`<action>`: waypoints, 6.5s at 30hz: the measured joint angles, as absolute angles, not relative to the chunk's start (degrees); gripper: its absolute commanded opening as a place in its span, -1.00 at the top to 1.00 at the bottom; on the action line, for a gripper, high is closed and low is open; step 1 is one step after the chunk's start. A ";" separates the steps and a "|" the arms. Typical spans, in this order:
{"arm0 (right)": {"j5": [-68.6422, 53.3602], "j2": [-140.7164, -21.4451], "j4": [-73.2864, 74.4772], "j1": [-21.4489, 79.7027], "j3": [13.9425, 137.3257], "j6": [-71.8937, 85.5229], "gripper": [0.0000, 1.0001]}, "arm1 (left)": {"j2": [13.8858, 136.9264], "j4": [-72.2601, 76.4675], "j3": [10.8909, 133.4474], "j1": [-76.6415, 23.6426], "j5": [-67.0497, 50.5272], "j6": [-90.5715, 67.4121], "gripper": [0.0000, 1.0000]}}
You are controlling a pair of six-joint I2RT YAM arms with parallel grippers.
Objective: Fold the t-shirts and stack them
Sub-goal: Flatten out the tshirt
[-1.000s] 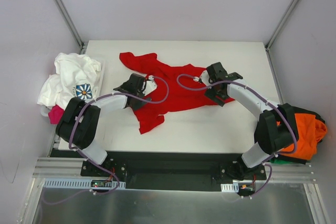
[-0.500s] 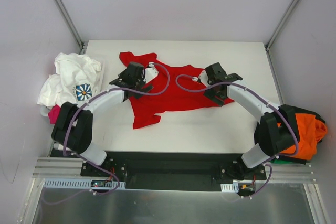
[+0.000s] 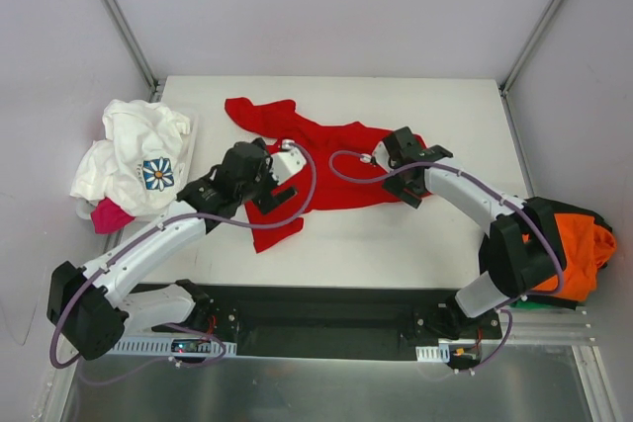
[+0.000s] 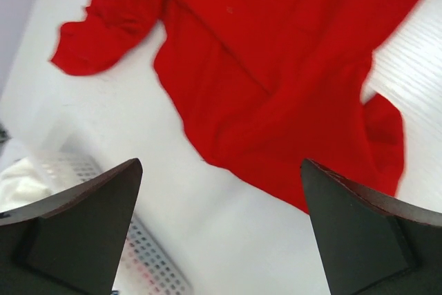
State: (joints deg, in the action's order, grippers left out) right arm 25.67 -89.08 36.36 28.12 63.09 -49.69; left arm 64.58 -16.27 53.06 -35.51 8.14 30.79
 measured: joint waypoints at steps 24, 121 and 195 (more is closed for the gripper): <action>29.21 -91.85 32.60 14.11 68.14 -51.20 -0.68 | 61.34 -26.74 39.42 -47.31 -4.08 30.02 -0.98; 26.76 -108.49 22.48 20.60 71.61 -52.34 -1.00 | 83.83 -1.74 48.71 -31.44 4.69 34.24 -0.99; 17.50 -122.67 33.01 32.56 101.43 -51.51 -0.92 | 74.87 7.94 49.30 -22.04 18.31 29.98 -0.99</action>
State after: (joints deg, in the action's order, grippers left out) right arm 17.50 -122.67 33.01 32.56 101.43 -51.51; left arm 74.87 7.94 49.30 -22.04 18.31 29.98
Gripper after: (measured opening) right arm 0.960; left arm 0.993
